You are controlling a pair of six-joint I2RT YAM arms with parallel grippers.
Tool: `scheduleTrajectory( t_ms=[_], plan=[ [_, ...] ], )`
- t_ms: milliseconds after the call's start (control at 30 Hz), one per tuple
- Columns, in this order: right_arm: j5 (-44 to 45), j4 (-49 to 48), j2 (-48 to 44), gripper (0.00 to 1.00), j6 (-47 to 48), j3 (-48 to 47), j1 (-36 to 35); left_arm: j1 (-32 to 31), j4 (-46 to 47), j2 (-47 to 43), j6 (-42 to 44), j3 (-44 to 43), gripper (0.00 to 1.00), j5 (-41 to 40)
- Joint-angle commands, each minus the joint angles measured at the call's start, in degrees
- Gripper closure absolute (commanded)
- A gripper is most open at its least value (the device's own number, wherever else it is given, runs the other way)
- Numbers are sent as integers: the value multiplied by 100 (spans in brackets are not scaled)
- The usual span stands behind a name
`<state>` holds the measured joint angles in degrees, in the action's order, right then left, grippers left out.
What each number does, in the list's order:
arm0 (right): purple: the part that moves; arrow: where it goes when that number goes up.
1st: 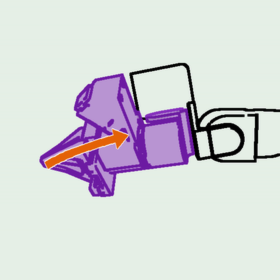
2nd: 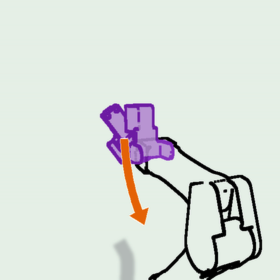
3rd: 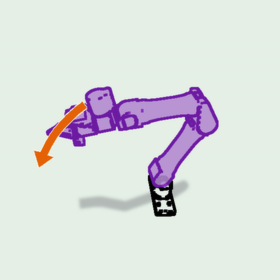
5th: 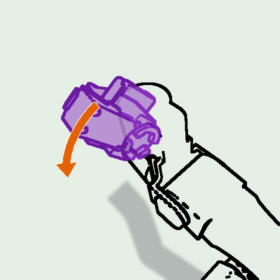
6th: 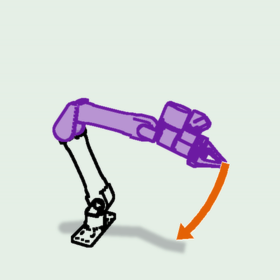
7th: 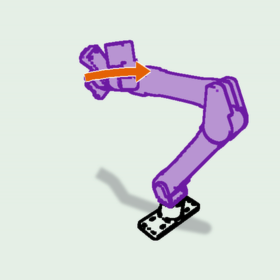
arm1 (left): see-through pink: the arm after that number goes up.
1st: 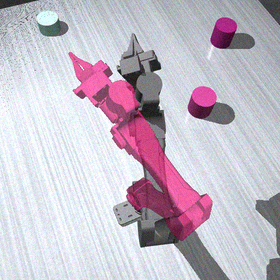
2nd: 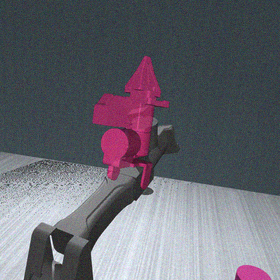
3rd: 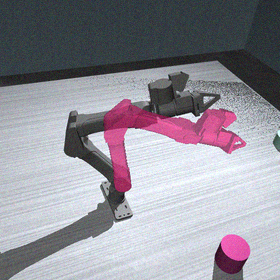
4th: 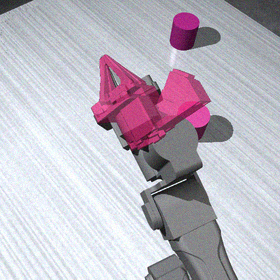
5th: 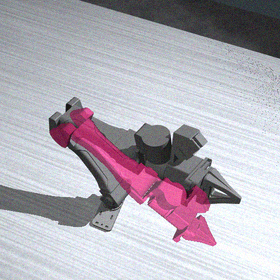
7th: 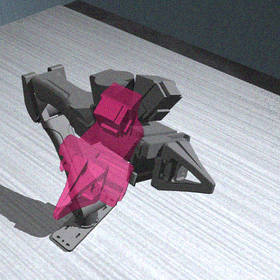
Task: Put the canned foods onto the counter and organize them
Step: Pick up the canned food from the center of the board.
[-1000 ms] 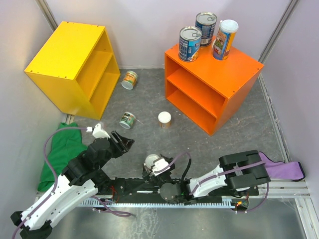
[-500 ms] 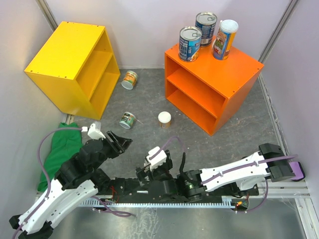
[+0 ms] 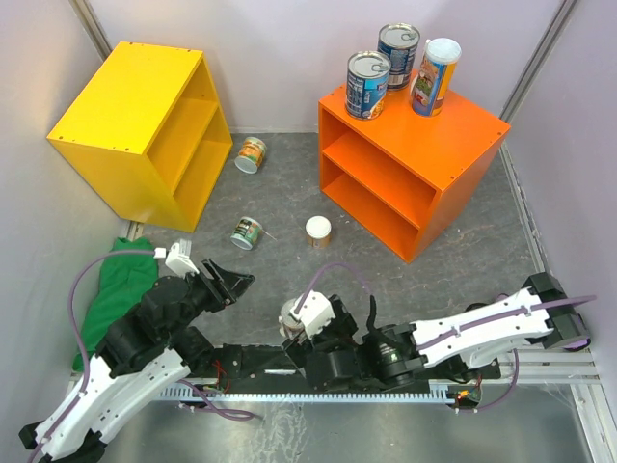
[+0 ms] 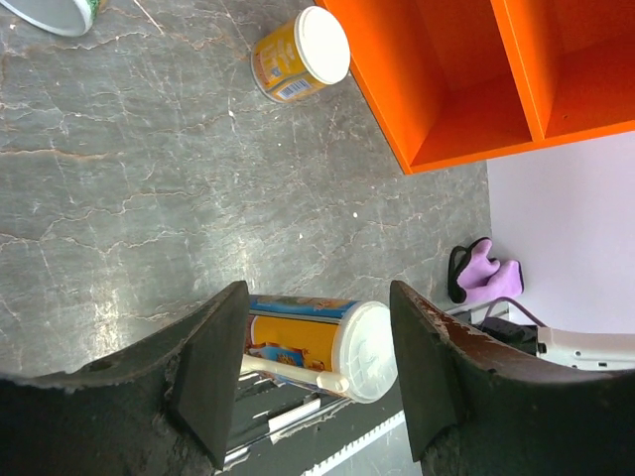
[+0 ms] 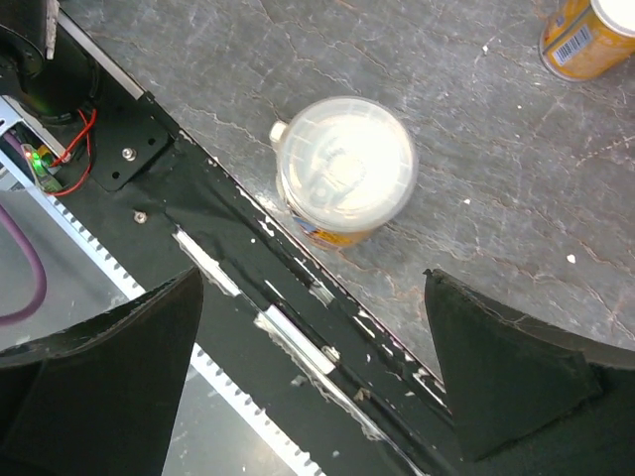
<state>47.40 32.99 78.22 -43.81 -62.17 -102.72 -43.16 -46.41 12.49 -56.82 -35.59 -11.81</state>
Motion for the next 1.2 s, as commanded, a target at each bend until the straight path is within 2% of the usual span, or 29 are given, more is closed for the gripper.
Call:
scheduleTrajectory(
  t_ms=[0,133,300,633,1167],
  plan=[
    [-322,192,-426,0,120,200,158,-7,246,5,284,-220,34,181],
    [-979,-415,-516,1,442,497,375,-3,335,70,313,-220,34,199],
    [-1516,-610,-227,0,782,468,658,-8,516,149,315,-155,34,239],
    [-2407,-1115,-357,1,1247,757,1394,-8,598,257,366,-114,34,203],
    [-3336,-1444,29,0,1984,553,2055,-6,941,483,544,-121,32,70]
  ],
)
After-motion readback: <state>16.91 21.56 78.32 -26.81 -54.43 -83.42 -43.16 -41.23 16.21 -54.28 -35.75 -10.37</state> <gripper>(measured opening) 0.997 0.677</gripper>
